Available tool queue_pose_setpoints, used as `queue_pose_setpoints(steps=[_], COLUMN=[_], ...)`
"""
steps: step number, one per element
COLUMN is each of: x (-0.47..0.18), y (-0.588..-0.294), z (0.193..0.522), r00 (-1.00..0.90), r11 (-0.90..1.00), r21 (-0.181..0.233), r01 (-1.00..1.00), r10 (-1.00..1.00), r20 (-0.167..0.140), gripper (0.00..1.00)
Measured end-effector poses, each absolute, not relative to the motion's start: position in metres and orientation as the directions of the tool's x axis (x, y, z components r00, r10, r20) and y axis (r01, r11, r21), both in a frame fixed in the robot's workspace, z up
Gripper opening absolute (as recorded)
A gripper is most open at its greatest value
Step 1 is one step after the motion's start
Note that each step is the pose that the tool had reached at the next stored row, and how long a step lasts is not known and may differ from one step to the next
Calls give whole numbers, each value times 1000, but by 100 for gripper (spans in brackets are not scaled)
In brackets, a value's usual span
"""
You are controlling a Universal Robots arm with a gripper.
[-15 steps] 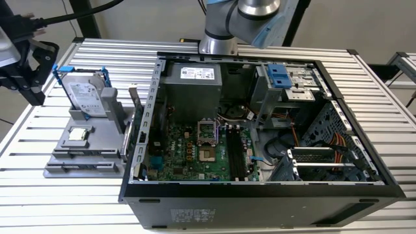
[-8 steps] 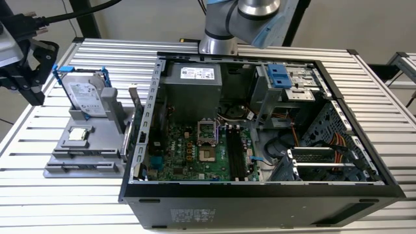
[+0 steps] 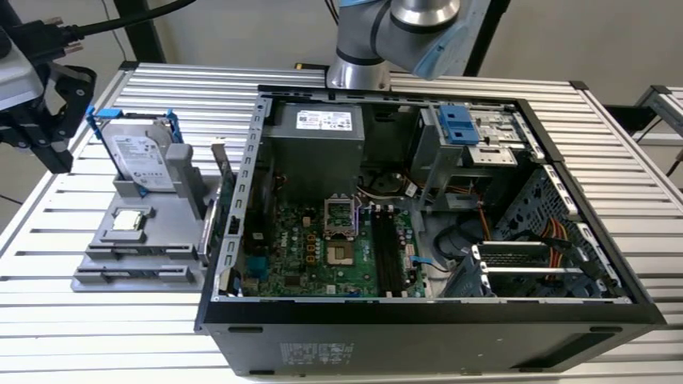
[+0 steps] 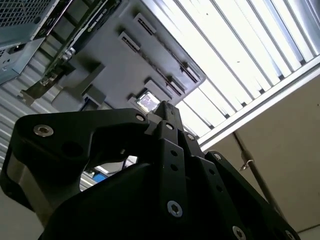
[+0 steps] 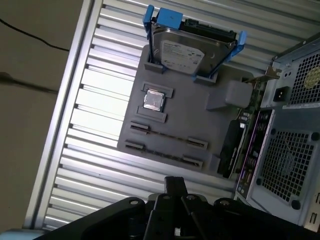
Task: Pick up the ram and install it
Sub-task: 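Pick up the ram and move it above insertion slot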
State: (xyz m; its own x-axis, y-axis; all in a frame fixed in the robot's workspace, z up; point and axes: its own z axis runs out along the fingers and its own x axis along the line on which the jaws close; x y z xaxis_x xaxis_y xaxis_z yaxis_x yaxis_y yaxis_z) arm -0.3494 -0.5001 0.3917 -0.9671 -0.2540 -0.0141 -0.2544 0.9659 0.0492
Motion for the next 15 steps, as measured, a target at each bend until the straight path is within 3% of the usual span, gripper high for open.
queue_pose_setpoints(steps=[15], x=[-349], y=[-500], z=[392], r00=[-946], r11=[944], r21=[49], r01=[-325], r10=[-325], r20=[-14], gripper=[0])
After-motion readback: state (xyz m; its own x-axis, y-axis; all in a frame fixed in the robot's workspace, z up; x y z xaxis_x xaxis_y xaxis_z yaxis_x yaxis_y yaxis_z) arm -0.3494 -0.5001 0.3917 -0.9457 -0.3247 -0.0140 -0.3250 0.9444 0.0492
